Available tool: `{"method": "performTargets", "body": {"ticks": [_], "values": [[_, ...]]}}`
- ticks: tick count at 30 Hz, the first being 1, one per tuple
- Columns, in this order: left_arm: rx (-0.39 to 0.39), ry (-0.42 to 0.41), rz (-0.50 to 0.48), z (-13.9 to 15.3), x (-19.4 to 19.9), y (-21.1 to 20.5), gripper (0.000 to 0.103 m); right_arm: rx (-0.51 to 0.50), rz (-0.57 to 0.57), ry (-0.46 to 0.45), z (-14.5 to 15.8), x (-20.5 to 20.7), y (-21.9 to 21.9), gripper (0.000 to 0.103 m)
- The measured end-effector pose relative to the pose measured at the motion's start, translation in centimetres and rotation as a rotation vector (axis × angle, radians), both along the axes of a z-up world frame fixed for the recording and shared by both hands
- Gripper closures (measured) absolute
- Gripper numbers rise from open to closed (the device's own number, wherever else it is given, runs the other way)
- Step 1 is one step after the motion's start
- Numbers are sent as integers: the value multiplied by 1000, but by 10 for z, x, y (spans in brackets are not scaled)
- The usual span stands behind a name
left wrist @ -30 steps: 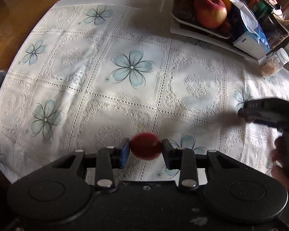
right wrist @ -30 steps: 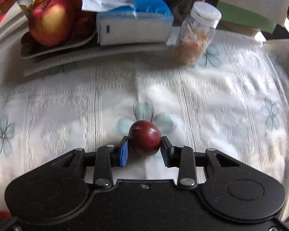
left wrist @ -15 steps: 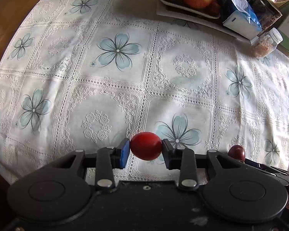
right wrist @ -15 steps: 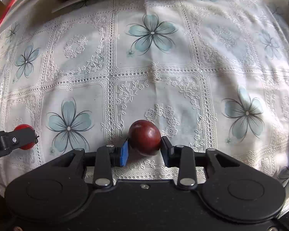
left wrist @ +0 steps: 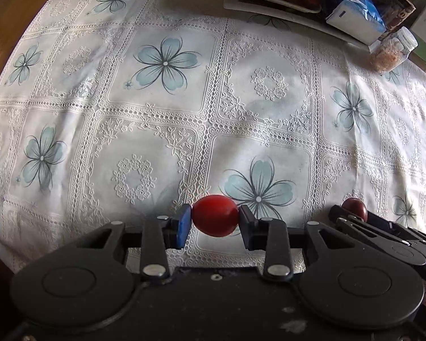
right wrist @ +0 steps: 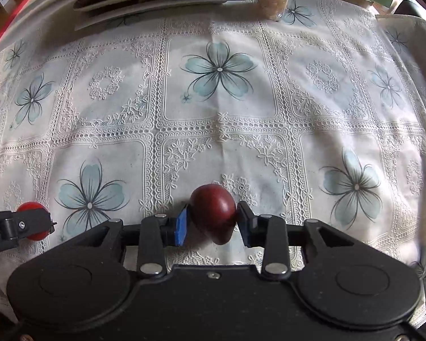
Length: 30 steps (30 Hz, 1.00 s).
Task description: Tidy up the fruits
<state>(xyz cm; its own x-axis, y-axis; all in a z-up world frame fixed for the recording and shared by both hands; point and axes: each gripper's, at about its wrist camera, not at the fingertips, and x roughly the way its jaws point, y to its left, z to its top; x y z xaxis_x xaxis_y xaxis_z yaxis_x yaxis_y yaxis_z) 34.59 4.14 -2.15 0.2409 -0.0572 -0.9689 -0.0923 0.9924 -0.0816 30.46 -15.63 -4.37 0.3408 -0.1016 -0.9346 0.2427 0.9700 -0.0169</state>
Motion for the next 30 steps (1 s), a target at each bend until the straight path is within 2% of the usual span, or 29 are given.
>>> {"method": "performTargets", "body": {"ticks": [2, 8, 10, 13, 15, 16, 18, 19, 24, 30], "values": [[7, 5, 1, -2, 1, -1, 68, -13, -8, 0, -3, 1, -5, 43], [19, 17, -1, -8, 1, -4, 68, 12, -30, -16, -10, -4, -22, 23], [22, 18, -4, -10, 1, -5, 68, 2, -13, -29, -10, -6, -21, 23], [30, 20, -7, -12, 1, -6, 68, -23, -35, -37, -11, -7, -19, 15], [34, 25, -5, -14, 1, -6, 68, 3, -60, -37, -12, -8, -23, 14], [34, 28, -4, -15, 1, -6, 68, 24, -67, -35, -13, -8, -26, 11], [33, 33, -4, -16, 1, -7, 68, 43, -4, 8, -16, -1, -24, 2], [34, 34, -5, -17, 1, -7, 68, 19, 18, 29, -16, 3, -20, 1], [31, 25, -7, -17, 2, -6, 68, 43, 2, 71, -16, 11, -22, 0], [31, 22, -5, -18, 4, -6, 67, 27, 3, 9, -16, -1, -18, 0]]}}
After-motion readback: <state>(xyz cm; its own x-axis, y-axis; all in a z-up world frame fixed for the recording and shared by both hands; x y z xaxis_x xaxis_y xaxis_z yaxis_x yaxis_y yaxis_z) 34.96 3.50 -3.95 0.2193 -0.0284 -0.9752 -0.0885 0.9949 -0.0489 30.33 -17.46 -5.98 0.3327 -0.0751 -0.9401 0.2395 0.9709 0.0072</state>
